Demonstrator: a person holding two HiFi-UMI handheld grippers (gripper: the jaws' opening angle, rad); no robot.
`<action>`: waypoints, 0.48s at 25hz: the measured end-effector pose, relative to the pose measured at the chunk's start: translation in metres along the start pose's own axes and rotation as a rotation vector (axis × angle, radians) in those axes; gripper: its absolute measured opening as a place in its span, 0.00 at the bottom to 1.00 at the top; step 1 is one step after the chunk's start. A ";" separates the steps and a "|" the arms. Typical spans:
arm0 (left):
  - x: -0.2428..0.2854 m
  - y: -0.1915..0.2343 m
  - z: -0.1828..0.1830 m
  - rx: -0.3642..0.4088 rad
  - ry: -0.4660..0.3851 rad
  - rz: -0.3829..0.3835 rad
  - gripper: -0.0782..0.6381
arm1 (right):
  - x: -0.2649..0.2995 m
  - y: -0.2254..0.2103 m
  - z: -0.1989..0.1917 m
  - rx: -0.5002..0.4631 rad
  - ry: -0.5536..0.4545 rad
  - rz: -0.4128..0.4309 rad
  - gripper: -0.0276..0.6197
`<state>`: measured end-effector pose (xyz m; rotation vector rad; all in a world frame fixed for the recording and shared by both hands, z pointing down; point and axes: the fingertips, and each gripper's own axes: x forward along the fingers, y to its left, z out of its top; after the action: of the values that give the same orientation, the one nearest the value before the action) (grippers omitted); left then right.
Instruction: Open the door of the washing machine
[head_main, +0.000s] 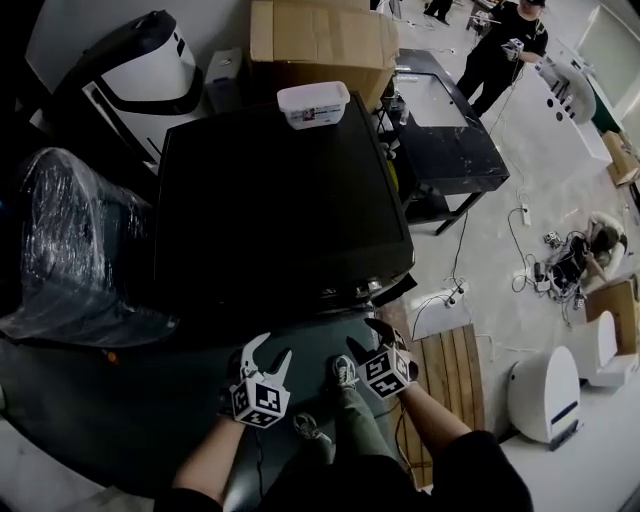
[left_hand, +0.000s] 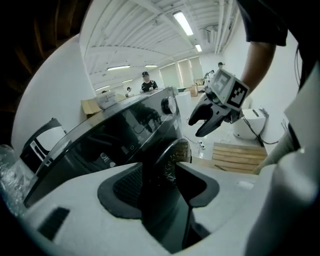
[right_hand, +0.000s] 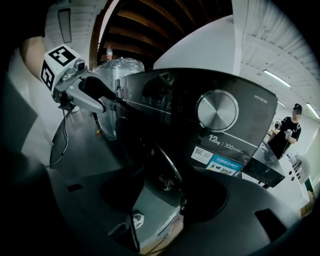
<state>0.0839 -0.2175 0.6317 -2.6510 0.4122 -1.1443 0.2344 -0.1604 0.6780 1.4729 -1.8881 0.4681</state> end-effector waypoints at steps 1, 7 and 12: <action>0.009 -0.001 -0.001 0.019 0.010 -0.004 0.39 | 0.008 -0.004 -0.004 -0.026 0.012 0.004 0.39; 0.051 0.000 -0.008 0.080 0.070 -0.016 0.39 | 0.047 -0.020 -0.026 -0.127 0.066 0.030 0.40; 0.070 0.002 -0.015 0.101 0.113 -0.033 0.39 | 0.072 -0.024 -0.043 -0.194 0.097 0.088 0.40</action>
<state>0.1181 -0.2449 0.6883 -2.5234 0.3229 -1.2941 0.2610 -0.1892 0.7558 1.2239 -1.8700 0.3780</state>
